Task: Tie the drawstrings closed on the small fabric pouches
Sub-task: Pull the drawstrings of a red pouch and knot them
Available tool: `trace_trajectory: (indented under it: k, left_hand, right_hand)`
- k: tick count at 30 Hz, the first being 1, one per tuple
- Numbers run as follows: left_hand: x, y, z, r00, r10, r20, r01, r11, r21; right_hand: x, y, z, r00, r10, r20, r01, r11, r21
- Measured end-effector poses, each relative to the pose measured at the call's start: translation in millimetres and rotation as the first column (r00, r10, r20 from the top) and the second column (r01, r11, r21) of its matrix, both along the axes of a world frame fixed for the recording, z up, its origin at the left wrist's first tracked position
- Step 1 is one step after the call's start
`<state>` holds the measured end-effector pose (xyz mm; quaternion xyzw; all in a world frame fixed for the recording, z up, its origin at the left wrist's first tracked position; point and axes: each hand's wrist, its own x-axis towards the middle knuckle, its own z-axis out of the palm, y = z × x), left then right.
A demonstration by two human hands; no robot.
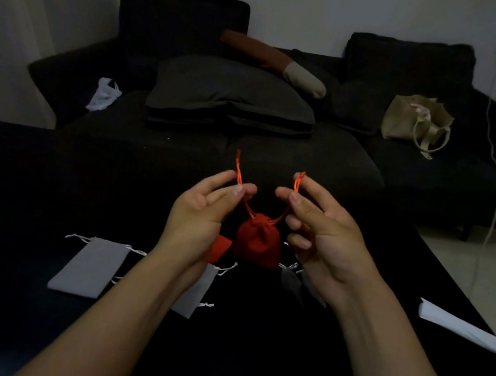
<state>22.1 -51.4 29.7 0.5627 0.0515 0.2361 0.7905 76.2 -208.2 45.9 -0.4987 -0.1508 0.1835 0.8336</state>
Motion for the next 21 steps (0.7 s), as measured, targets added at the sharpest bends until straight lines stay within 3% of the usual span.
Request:
trace_trajectory:
  k: [9,12,16,21]
  left_hand:
    - [-2.7,0.4,-2.8,0.992,-0.095,-0.085,0.093,0.995,-0.024]
    - [-5.3,-2.2,-2.1,0.991,-0.069,-0.114,0.070,0.998,0.005]
    - [-8.6,-5.0,0.3,0.991,-0.062,-0.120,0.079,0.987,0.138]
    - [-12.0,-4.9,0.9,0.968,-0.219,-0.119,0.239,0.951,0.194]
  right_hand:
    - [-2.7,-1.1,-0.8,1.000,0.021,0.017,-0.020,0.999,-0.049]
    - [-4.7,-3.1,1.1,0.986,-0.022,0.163,0.051,0.983,-0.175]
    - [-4.9,-4.3,8.2,0.889,-0.012,0.458,0.139,0.959,-0.246]
    - [-13.3,-0.5,7.3,0.905,0.025,0.424,0.087,0.966,-0.243]
